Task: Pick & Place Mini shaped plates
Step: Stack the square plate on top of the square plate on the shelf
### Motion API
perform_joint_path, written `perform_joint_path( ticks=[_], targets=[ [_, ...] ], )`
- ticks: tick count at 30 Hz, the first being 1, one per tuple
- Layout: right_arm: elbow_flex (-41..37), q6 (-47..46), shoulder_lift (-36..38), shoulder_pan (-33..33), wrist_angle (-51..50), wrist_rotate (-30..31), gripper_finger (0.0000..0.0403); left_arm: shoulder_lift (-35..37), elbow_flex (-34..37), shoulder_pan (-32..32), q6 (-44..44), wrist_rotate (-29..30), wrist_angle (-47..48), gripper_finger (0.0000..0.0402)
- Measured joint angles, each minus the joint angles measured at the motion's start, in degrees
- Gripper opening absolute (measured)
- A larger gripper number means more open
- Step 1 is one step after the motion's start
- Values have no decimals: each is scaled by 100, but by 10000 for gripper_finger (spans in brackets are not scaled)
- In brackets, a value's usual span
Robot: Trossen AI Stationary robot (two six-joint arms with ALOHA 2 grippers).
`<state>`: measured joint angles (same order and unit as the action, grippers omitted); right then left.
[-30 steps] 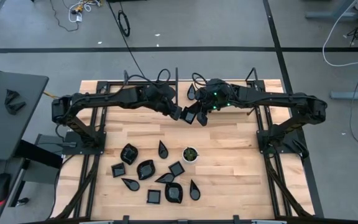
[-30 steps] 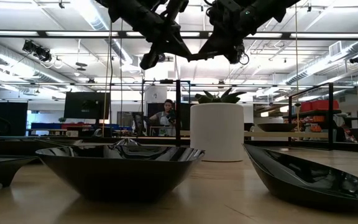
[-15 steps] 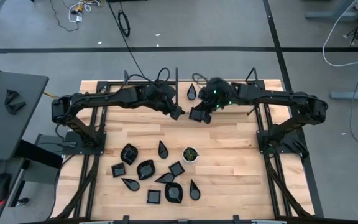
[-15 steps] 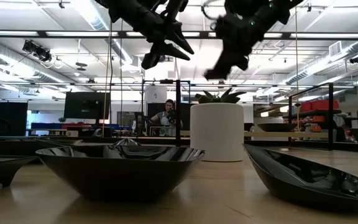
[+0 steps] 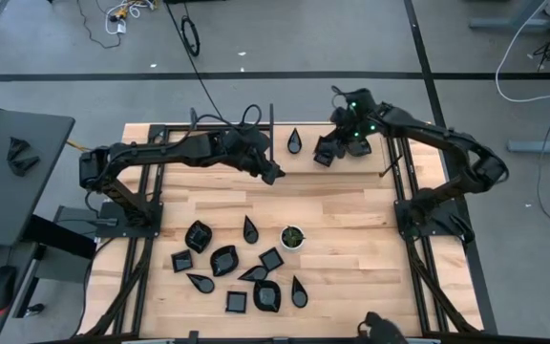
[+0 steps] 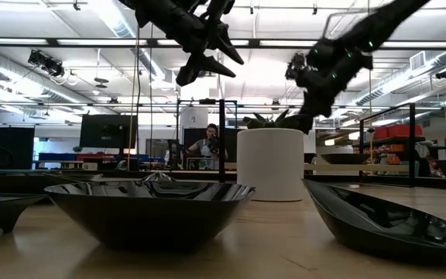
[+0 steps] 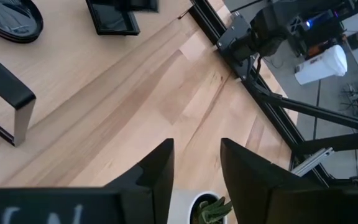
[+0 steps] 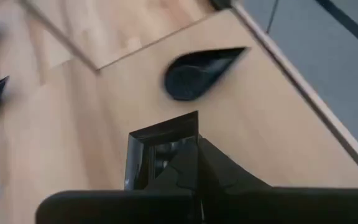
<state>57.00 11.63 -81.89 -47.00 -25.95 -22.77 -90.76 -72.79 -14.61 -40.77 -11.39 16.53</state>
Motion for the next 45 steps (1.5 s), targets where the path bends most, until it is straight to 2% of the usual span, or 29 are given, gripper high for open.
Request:
perform_joint_path(
  ticks=[4,10,24,29,39,42,45],
  targets=[
    [-549,-235,-1,-367,744,-304,2,0,0,2,-20,53,0,134],
    [-1112,-546,-2,-418,1612,-382,2,0,0,0,-59,327,1,133],
    [-1640,-797,-2,-415,1984,-258,7,0,0,0,-63,682,0,133],
    [-1679,-758,-2,-417,1994,-143,36,0,0,-7,-63,690,0,133],
    [-1340,-1014,-2,-417,1980,-302,132,0,0,-7,-70,689,0,133],
    [-1115,-1031,-1,-390,1598,-370,140,0,0,-7,-70,688,0,133],
    [-1040,-1034,1,-348,1162,-353,129,0,0,-7,-68,688,0,133]
  ],
)
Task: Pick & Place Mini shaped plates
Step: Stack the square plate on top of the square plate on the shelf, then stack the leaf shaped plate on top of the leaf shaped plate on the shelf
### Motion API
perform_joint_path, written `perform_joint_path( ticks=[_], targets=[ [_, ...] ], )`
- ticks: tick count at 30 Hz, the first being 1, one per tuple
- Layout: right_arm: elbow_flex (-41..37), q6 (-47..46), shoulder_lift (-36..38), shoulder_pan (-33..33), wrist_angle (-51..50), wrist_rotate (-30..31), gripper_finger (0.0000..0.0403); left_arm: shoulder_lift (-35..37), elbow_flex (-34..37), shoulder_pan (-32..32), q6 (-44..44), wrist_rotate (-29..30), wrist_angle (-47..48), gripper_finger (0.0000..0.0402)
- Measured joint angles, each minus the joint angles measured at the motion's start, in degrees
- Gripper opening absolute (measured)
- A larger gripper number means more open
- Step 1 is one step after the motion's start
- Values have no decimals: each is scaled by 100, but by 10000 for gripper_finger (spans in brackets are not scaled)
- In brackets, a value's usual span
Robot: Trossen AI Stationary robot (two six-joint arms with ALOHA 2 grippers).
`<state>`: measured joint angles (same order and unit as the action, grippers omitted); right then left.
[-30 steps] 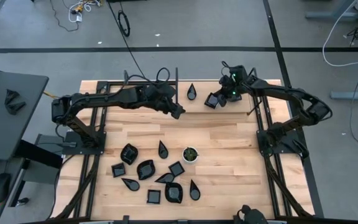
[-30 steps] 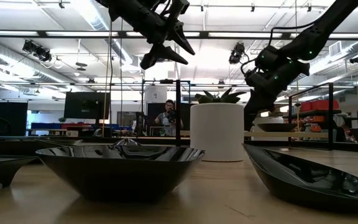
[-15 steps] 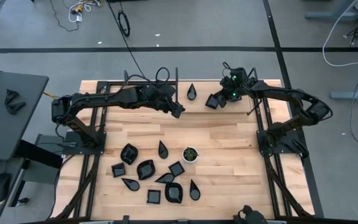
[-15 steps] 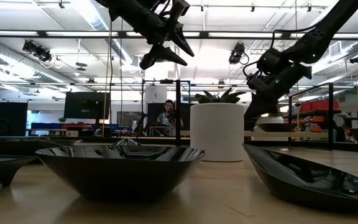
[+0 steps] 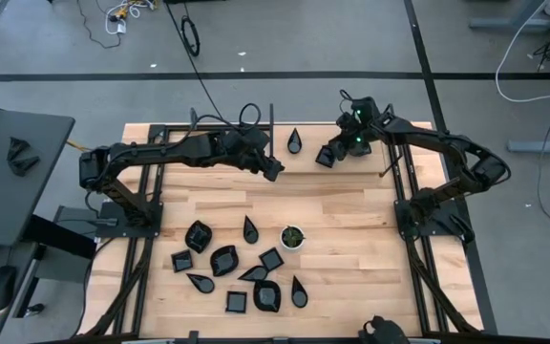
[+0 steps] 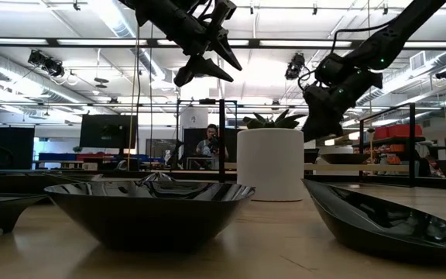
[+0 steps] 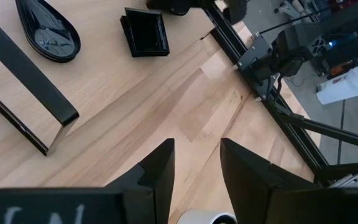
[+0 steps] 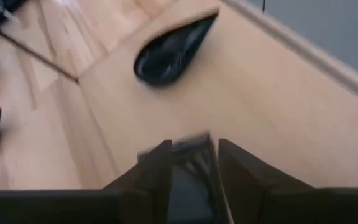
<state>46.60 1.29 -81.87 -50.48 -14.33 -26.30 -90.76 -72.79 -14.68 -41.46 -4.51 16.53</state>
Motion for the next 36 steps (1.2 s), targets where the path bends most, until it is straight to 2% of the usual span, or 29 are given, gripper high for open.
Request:
perform_joint_path(
  ticks=[7,10,12,19,26,36],
  targets=[
    [-291,-51,-1,180,-9,882,51,-2,0,0,13,95,0,133],
    [-344,-84,-1,197,24,1038,15,-2,0,0,16,106,0,133],
    [-360,-157,-1,197,44,1044,6,-2,0,0,16,107,0,133],
    [-362,-421,-1,197,449,595,25,-2,0,0,19,106,1,133],
    [-362,-985,-1,193,597,580,27,-2,0,15,18,23,0,133],
    [-364,-1163,-1,197,402,556,27,-2,0,13,33,22,2,133]
  ],
)
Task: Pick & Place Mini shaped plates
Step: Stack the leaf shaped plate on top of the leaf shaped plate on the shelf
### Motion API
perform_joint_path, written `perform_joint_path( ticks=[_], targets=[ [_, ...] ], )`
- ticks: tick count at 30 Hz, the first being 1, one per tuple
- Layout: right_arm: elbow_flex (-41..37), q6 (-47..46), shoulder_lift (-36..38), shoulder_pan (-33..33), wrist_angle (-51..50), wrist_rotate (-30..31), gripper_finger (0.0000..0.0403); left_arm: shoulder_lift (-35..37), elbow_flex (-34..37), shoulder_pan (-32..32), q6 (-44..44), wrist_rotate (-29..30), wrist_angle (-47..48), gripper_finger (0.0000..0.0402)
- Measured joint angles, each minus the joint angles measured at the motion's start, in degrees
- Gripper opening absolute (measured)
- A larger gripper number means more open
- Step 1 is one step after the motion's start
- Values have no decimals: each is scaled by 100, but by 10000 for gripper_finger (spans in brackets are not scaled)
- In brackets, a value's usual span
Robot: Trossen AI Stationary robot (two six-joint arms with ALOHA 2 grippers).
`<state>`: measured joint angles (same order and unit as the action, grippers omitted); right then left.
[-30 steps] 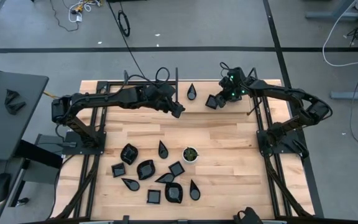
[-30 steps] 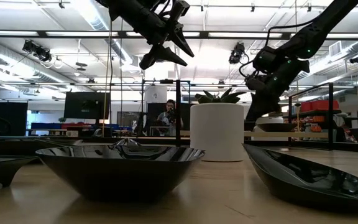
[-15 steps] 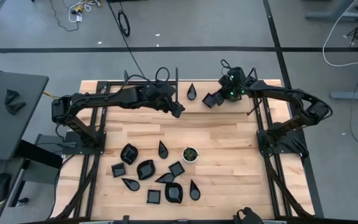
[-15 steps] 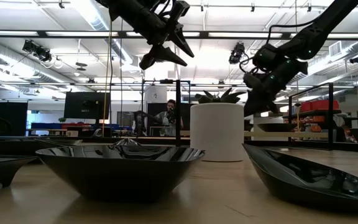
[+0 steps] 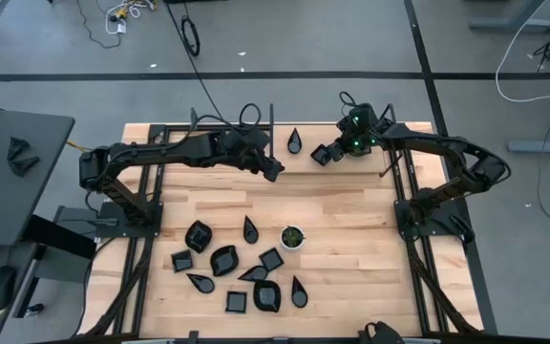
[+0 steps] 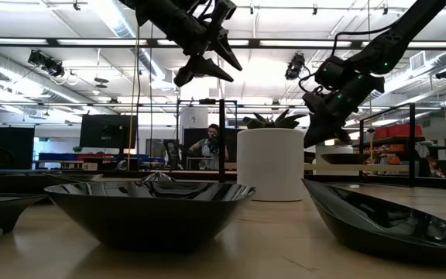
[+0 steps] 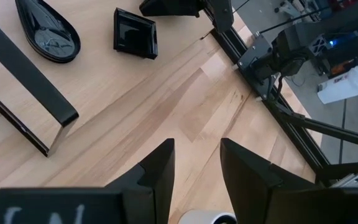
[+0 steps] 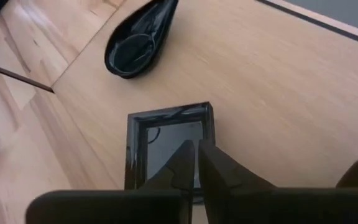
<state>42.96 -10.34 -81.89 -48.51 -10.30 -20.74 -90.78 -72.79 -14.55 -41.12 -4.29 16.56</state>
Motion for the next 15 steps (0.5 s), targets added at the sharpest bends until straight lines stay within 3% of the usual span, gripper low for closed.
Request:
perform_joint_path(
  ticks=[4,8,15],
  targets=[
    [-2,-468,93,63,77,-362,27,0,0,-2,148,-2,4,133],
    [-2,-714,396,511,66,-349,16,0,0,-4,191,-74,240,133],
    [-2,-1328,1031,1920,4,477,6,67,0,-79,727,-345,1577,133]
  ],
)
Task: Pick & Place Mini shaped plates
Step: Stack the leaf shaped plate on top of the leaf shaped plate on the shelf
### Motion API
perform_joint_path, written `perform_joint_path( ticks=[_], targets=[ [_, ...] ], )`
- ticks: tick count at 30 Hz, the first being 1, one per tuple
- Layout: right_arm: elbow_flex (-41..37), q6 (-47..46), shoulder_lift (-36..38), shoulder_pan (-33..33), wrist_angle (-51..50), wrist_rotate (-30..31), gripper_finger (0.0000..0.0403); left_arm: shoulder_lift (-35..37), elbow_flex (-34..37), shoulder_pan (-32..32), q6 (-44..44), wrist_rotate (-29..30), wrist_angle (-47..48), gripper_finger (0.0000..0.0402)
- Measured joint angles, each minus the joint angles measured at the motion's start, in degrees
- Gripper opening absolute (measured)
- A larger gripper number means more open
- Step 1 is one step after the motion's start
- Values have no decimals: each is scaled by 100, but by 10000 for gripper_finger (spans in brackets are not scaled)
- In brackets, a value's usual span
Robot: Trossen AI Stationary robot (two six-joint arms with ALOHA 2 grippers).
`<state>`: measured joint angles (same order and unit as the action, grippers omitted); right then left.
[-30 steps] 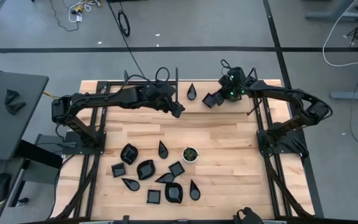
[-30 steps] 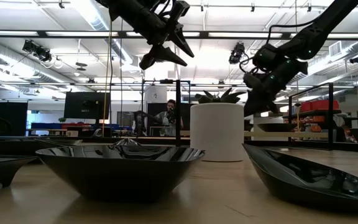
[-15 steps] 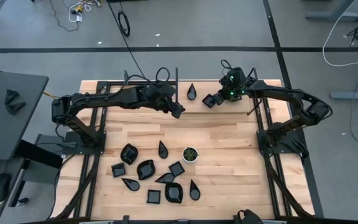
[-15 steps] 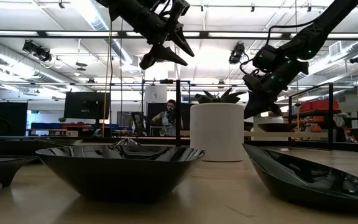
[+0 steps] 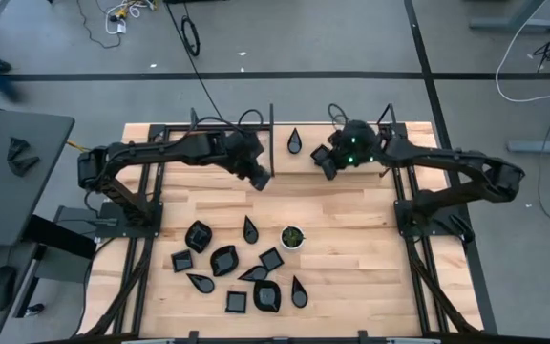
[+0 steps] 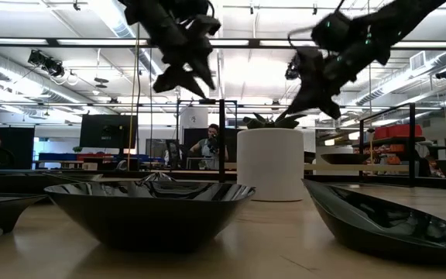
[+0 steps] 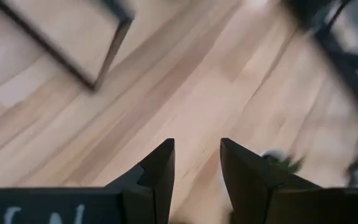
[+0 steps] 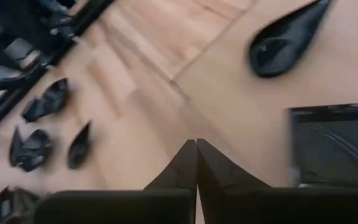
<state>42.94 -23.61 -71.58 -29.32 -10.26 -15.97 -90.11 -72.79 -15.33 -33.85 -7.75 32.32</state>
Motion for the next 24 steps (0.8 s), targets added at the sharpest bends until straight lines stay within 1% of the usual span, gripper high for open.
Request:
perform_joint_path(
  ticks=[6,10,13,15,19,21,24],
  targets=[
    [28,-902,141,1400,-34,750,3,26,2,44,925,4,1495,133],
    [100,-1521,141,2229,-30,1404,2,26,2,96,1284,11,2686,133],
    [111,-2015,141,2681,4,1920,2,33,81,196,1383,4,3400,133],
    [116,-2205,141,2868,82,2236,2,131,321,282,1345,-129,3609,133],
    [116,-2220,141,2976,86,2582,2,500,1122,533,818,-628,3573,133],
    [118,-2007,141,2918,97,2720,2,724,1563,692,241,-710,3509,133],
    [120,-1391,141,2727,130,2803,2,1101,2127,922,-796,-721,3494,133]
  ],
)
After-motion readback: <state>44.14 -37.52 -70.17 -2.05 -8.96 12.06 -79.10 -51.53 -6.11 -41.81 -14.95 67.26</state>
